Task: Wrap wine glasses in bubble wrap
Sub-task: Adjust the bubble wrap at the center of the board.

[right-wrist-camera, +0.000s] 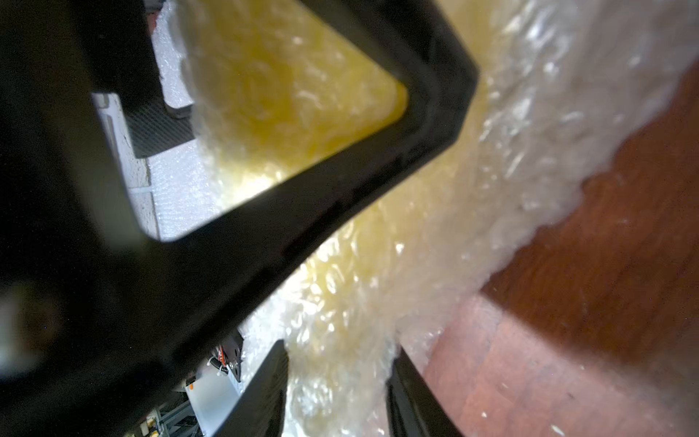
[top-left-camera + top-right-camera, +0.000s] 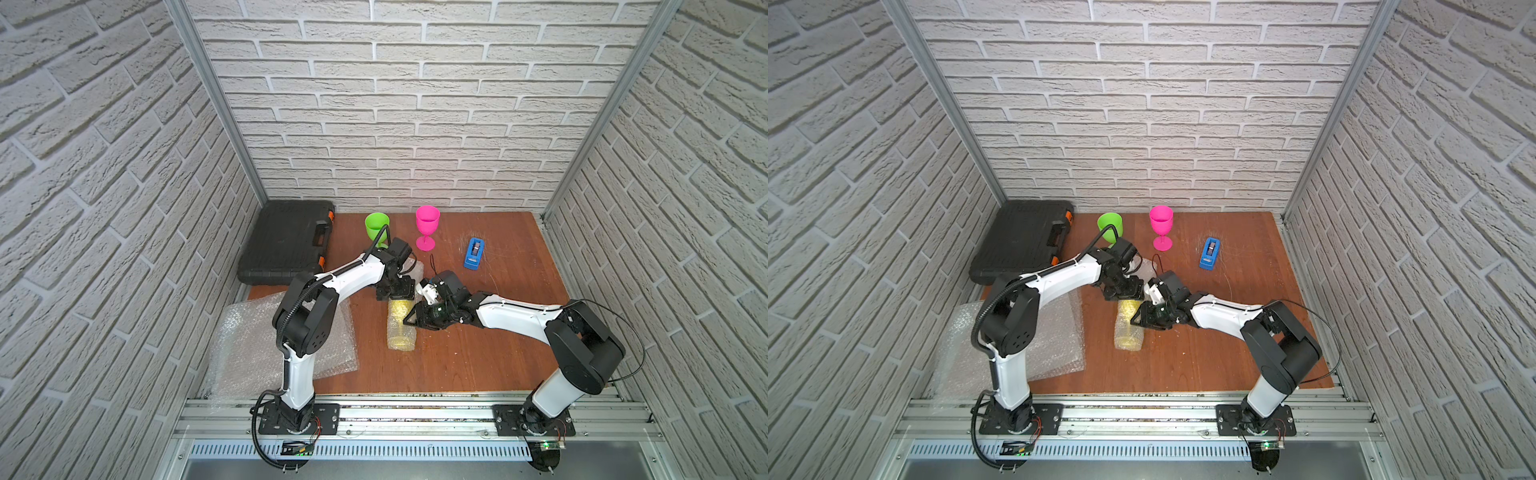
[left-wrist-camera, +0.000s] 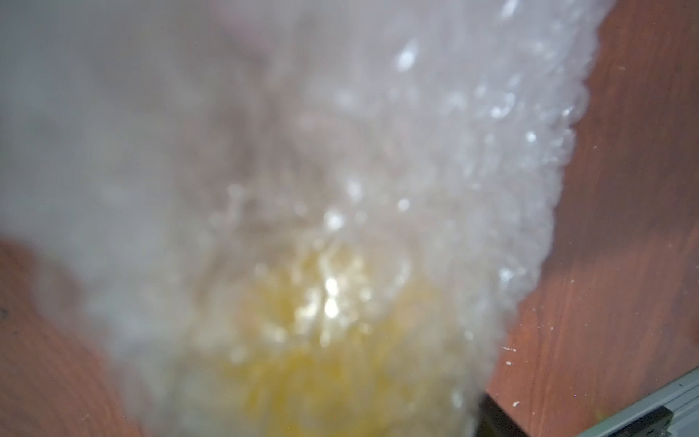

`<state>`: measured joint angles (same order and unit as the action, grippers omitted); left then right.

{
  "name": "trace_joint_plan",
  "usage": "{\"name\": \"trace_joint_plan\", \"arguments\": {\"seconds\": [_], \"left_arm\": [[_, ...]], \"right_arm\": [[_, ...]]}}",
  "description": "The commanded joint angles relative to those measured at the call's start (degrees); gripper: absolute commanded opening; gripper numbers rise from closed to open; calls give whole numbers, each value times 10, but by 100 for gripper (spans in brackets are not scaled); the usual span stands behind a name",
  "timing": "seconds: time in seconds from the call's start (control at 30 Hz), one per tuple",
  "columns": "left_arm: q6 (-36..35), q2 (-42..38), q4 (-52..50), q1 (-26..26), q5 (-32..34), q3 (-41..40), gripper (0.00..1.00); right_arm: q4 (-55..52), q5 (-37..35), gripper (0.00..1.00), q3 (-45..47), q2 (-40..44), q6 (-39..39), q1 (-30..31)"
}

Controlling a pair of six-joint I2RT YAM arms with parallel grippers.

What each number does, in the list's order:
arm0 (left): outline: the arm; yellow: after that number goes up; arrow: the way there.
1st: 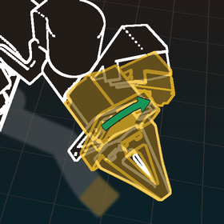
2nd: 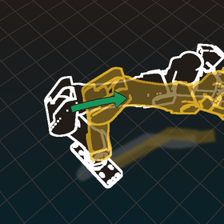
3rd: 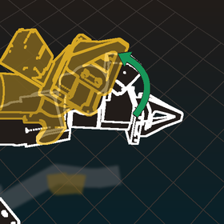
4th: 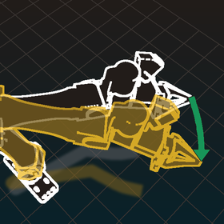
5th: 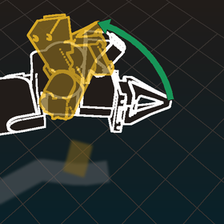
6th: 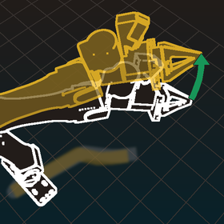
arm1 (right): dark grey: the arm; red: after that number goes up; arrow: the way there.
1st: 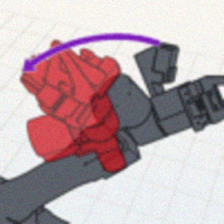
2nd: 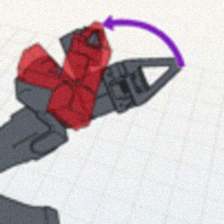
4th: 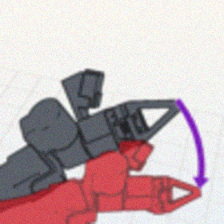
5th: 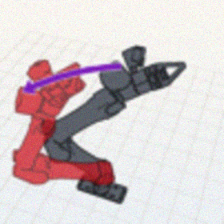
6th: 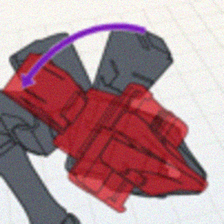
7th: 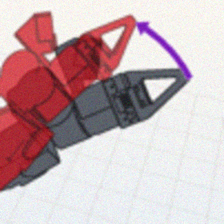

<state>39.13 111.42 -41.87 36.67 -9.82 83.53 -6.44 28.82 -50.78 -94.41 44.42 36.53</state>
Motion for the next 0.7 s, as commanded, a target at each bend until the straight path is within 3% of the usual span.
{"name": "trace_joint_plan", "arguments": {"seconds": [0.0, 0.07, 0.27, 0.4, 0.67], "left_arm": [[17, 10, -52, 1, 51, -16, 82], [28, -11, -42, -1, 68, -28, 87], [48, -66, -14, -24, 81, -44, 98], [33, -63, -21, -39, 78, -16, 98], [15, -10, -34, -68, 89, -2, 98]], "right_arm": [[-28, -16, 26, -15, 5, -6, 8], [-51, -22, 17, -22, 13, -16, 9], [-152, -41, 3, -48, 33, -97, 9], [-202, -33, 3, -64, 34, -147, 9], [-250, -44, 3, -79, 43, -178, 9]]}}
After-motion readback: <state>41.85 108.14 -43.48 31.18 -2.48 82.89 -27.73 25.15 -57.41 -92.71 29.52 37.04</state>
